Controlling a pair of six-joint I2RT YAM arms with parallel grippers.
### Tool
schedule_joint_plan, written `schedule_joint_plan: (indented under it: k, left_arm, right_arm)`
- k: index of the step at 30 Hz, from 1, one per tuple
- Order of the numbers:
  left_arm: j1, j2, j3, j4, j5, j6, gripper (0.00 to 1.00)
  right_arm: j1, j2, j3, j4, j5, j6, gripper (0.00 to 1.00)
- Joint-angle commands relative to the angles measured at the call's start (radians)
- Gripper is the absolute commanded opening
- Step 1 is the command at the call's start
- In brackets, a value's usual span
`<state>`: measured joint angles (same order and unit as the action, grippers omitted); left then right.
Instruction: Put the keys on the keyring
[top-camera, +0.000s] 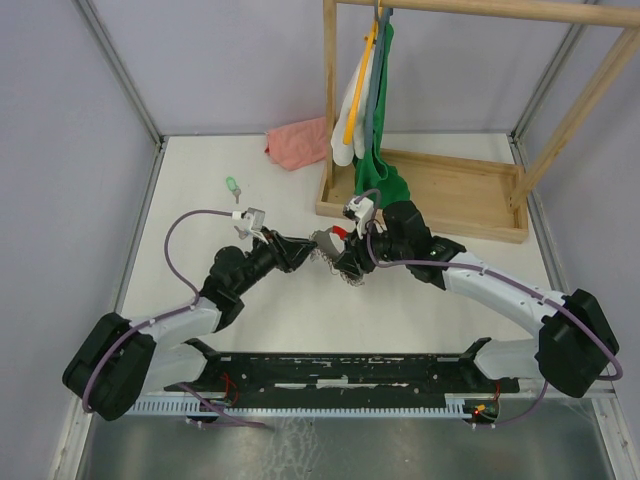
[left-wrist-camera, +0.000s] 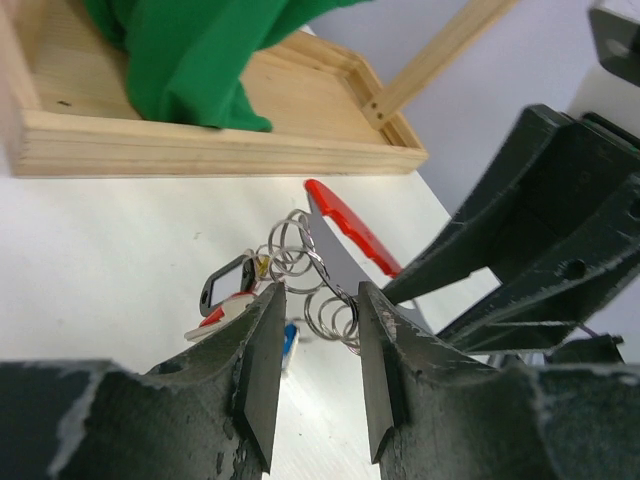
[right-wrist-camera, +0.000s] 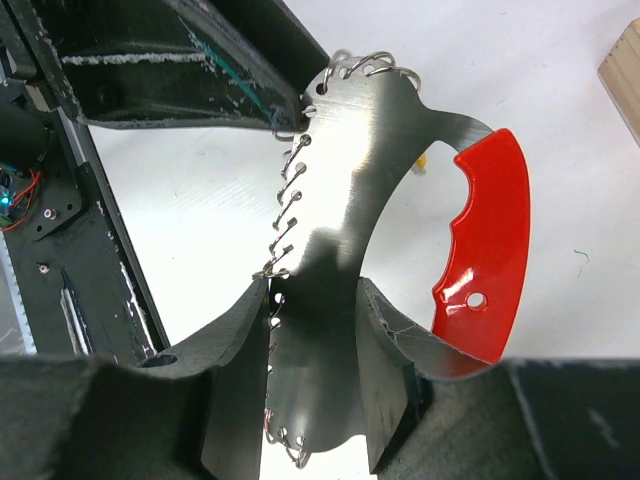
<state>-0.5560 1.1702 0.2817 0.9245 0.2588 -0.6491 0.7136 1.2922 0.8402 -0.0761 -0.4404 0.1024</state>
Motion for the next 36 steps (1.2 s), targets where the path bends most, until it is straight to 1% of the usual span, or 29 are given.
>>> schedule_joint_plan:
  k: [1, 5, 12, 15, 19, 21, 23, 26, 28, 36]
  left_arm:
    - [0.007, -0.091, 0.033, -0.155, -0.142, 0.046, 0.43]
    - [0.005, -0.140, 0.032, -0.220, -0.138, 0.055, 0.47]
    - [-0.005, -0.190, -0.012, -0.227, -0.008, -0.013, 0.50]
    - [-0.006, -0.234, -0.050, -0.241, -0.002, -0.049, 0.51]
    - [-0.013, -0.260, -0.075, -0.267, -0.012, -0.045, 0.52]
    - [-0.024, -0.240, -0.074, -0.266, -0.007, -0.042, 0.51]
    - [-0.058, -0.208, -0.065, -0.262, -0.021, -0.032, 0.49]
    - [-0.090, -0.149, -0.052, -0.244, -0.048, -0.009, 0.41]
    - [-0.099, -0.112, -0.048, -0.223, -0.062, 0.002, 0.38]
    - [-0.142, 0.038, -0.007, -0.155, -0.095, 0.036, 0.31]
  right_arm:
    - [0.006, -0.039, 0.006, 0.046, -0.002, -0.007, 0.21]
    - [0.007, -0.027, 0.010, 0.039, 0.006, 0.000, 0.19]
    - [0.007, 0.021, 0.020, 0.030, 0.023, 0.016, 0.17]
    - [0.006, 0.052, 0.023, 0.022, 0.038, 0.031, 0.16]
    - [0.007, 0.107, 0.029, 0.011, 0.047, 0.069, 0.14]
    - [0.007, 0.135, 0.034, 0.003, 0.051, 0.086, 0.13]
    - [0.007, 0.164, 0.042, -0.010, 0.056, 0.100, 0.12]
    - [0.006, 0.209, 0.052, -0.020, 0.054, 0.121, 0.11]
    - [0.006, 0.229, 0.054, -0.023, 0.050, 0.132, 0.11]
    - [0.006, 0.256, 0.058, -0.013, 0.045, 0.162, 0.10]
